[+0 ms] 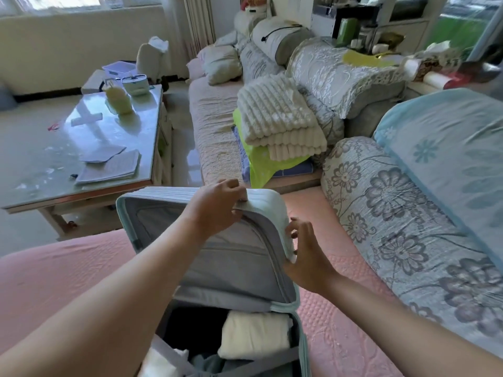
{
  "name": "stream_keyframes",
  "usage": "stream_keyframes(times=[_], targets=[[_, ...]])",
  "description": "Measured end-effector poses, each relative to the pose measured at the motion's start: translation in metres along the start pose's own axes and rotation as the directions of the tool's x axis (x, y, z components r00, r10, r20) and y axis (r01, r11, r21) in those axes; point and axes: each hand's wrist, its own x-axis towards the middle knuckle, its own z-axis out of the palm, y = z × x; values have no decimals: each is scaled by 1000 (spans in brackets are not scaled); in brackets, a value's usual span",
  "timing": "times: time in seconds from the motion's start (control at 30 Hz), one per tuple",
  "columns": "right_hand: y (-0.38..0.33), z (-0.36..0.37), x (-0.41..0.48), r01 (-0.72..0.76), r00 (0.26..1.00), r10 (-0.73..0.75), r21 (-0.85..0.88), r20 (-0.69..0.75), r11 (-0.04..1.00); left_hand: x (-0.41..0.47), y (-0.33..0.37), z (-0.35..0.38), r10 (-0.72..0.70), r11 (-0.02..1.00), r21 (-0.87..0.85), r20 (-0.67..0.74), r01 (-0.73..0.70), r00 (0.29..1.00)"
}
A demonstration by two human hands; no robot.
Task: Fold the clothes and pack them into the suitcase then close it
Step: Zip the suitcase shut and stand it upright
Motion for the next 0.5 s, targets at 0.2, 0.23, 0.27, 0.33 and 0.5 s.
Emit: stream_keyframes(times=[0.2, 0.23, 0.27, 0.33, 0.5], targets=[[-89, -8, -13, -103, 981, 89, 76, 172, 992, -75, 30, -33, 122, 986, -106, -43, -126, 992], [-103, -8, -17, -115, 974, 113, -2, 195, 993, -89, 33, -36, 124, 984, -126, -9, -124, 992], [-116, -8, -23, -116, 965, 135, -100, 223, 988, -105, 35, -38, 141, 979, -149, 19, -136, 990], [-139, -10, -40, -69, 940, 162, -298, 301, 952, -134, 40, -42, 185, 973, -153, 55, -174, 981], [-172, 2, -105, 136, 909, 81, -474, 410, 870, -210, 58, -45, 41, 999, 10, 346, -48, 937]])
